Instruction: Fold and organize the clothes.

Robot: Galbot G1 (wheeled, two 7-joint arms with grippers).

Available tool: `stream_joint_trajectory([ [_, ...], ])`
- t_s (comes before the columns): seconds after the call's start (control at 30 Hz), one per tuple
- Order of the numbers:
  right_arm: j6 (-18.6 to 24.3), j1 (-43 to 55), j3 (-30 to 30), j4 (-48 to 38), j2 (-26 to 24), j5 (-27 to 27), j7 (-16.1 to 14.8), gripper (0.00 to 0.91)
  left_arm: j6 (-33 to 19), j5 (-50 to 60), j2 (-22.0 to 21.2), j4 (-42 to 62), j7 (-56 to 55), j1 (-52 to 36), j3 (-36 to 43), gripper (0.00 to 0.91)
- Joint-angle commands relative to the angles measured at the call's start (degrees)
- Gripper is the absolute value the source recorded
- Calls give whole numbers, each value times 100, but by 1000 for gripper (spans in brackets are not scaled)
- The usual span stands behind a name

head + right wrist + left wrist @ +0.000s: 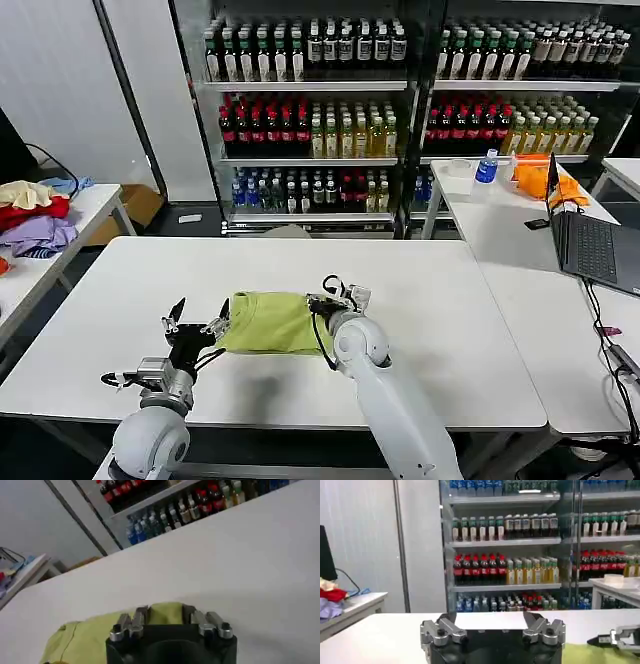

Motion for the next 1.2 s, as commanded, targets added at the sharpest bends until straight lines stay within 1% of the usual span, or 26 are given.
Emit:
stream_joint_trajectory([
  [0.03,31,204,-50,-375,203,140,158,0,1,-13,39,-100,-14,162,-145,907],
  [0.27,40,207,34,-340,-98,-123,96,0,18,-10,35,-118,-20,175,-127,907],
  [0.3,51,226,63,-357,-184,-234,50,0,32,-9,35,-117,-26,172,-124,907],
  [0.53,4,428,237,-390,-729,-505,-158,0,85,-15,45,-105,-30,131,-73,907],
  [0.63,-11,574,276,-504,-956,-718,-377,0,98,-13,35,-105,-27,113,-29,907],
  [0.7,5,620,285,-561,-1012,-878,-477,0,107,-12,24,-104,-25,100,-7,907],
  [0.73,14,640,289,-604,-1032,-983,-580,0,108,-12,22,-103,-25,93,8,907],
  [0.77,15,642,292,-613,-1041,-1032,-646,91,109,-13,20,-105,-24,84,16,907],
  [0.8,16,640,291,-616,-1042,-1102,-698,423,109,-13,23,-104,-23,73,26,907],
  [0.83,156,602,281,-616,-1062,-1353,-936,907,111,-17,29,-104,-23,70,30,907],
  [0.87,237,572,273,-611,-1073,-1455,-984,907,112,-20,39,-105,-23,64,33,907],
  [0.9,298,524,257,-576,-1095,-1639,-1131,907,112,-24,49,-110,-22,62,38,907],
  [0.93,438,479,252,-541,-1111,-1789,-1178,907,110,-31,65,-113,-22,63,39,907],
  [1.0,946,335,226,-459,-1168,-2148,-1305,907,107,-49,92,-119,-15,64,35,907],
  [1.03,1244,291,222,-443,-1203,-2427,-1370,907,98,-55,108,-117,-12,66,32,907],
  [1.07,1388,242,224,-422,-1221,-2600,-1402,907,97,-58,114,-117,-11,66,32,907],
  [1.1,1662,131,237,-327,-1274,-2824,-1457,907,96,-65,120,-118,-9,70,32,907],
  [1.13,1886,20,256,-146,-1341,-2909,-1485,907,96,-72,128,-127,-8,75,35,907],
  [1.2,2153,-244,302,225,-1477,-3038,-1539,907,97,-83,154,-155,-3,82,43,907],
])
